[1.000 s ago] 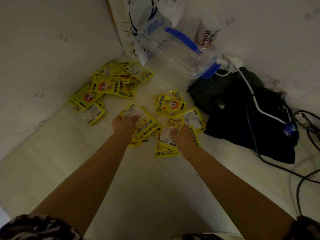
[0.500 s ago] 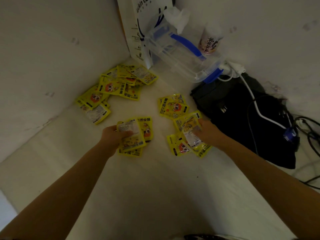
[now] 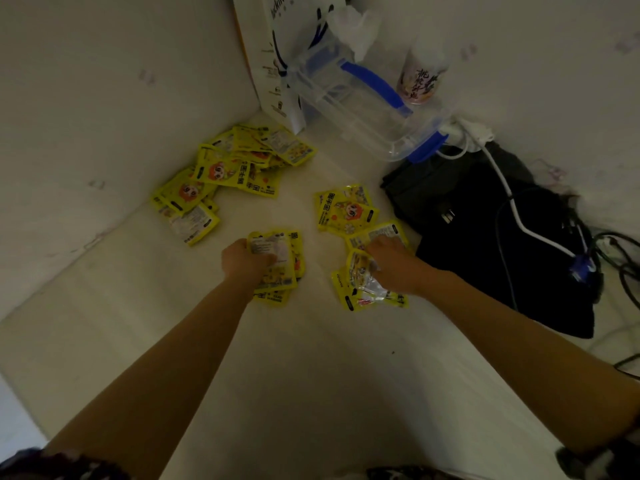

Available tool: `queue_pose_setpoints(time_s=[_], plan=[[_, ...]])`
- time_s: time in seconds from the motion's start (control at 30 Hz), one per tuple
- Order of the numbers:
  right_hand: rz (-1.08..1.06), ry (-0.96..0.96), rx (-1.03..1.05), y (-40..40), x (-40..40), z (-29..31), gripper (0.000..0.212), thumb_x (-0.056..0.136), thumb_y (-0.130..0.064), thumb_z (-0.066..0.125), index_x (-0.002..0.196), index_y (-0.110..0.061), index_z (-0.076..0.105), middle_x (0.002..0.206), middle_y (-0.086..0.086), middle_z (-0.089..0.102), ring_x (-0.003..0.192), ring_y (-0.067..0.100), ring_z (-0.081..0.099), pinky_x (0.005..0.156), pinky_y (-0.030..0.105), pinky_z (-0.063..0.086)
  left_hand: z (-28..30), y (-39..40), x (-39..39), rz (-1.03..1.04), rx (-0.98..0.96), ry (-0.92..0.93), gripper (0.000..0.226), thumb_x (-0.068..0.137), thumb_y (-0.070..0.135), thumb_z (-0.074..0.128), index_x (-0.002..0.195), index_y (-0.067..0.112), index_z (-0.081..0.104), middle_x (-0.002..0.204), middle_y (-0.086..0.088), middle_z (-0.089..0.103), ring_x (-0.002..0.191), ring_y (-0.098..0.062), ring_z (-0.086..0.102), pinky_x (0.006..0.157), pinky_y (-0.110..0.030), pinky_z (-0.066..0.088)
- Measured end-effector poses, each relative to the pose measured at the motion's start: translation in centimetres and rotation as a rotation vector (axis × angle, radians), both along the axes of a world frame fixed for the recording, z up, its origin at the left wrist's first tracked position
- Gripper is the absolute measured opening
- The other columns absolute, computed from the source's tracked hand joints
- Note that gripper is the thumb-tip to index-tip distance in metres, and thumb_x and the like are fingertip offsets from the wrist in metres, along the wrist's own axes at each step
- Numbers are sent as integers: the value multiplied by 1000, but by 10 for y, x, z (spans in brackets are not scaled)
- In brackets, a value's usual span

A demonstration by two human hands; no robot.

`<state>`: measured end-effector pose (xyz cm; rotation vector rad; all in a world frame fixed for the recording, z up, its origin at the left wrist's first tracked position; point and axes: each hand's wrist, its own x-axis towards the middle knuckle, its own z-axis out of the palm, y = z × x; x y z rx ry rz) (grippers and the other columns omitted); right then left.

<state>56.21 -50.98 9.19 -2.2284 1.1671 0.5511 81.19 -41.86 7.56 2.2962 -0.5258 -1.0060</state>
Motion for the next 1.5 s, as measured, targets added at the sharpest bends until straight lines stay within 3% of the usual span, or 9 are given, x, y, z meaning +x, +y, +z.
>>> queue_pose_setpoints(time_s=[0.2,0.57,0.8,0.9,1.03,1.13,1.23,1.33,1.5], plan=[[83,45,-40,-1,0,1,43,90,-13,50,131,-7,42,139,18,37,130,39,36,107,48,34,-5,-12,-11,-58,72,-31,43,70,21,80,104,4,60,104,-19,65,99,-37,61,85,-48,54],[116,78,-95,10,-6,1,47,90,-10,49,136,-13,36,140,12,35,127,36,39,106,54,27,-8,-16,-27,51,69,67,37,69,16,80,98,7,59,101,-18,67,89,-36,67,79,-51,57],[86,43,-95,14,-17,2,32,91,-8,44,123,-12,39,110,17,56,105,34,50,94,46,34,-6,2,-38,190,-54,122,28,74,10,77,96,6,61,96,-16,67,81,-30,67,73,-45,59],[5,-38,-20,13,-25,2,23,95,-10,43,118,-8,39,98,15,62,93,34,60,74,36,33,-3,14,-41,205,-111,171,23,78,8,73,96,5,60,93,-15,65,77,-26,63,65,-33,55],[-198,-209,156,16,-35,11,17,97,-14,45,108,-7,35,85,13,51,81,30,57,64,33,37,0,34,-46,215,-157,241,19,80,6,72,95,4,61,89,-13,65,75,-27,65,71,-40,56],[-373,-278,237,22,-43,9,18,97,-14,46,106,-9,32,106,20,51,94,29,55,73,34,43,1,50,-50,209,-176,256,14,81,5,71,83,9,58,82,-9,63,68,-21,62,69,-38,55],[-530,-368,274,36,-50,14,40,97,-10,45,133,-6,30,133,17,45,120,30,49,98,40,43,2,66,-55,221,-188,281,16,81,4,71,81,11,57,82,-9,62,73,-26,63,72,-41,56],[-726,-480,307,58,-57,19,37,97,-10,46,132,-2,34,128,9,46,117,19,46,94,30,39,1,81,-60,245,-199,309,15,81,3,71,82,11,58,83,-11,63,77,-29,64,75,-44,56],[-940,-552,341,102,-65,13,32,95,-18,50,123,-10,40,122,8,54,113,23,56,98,47,49,2,106,-68,229,-222,376,13,82,1,68,85,9,60,84,-13,64,70,-26,64,70,-41,56]])
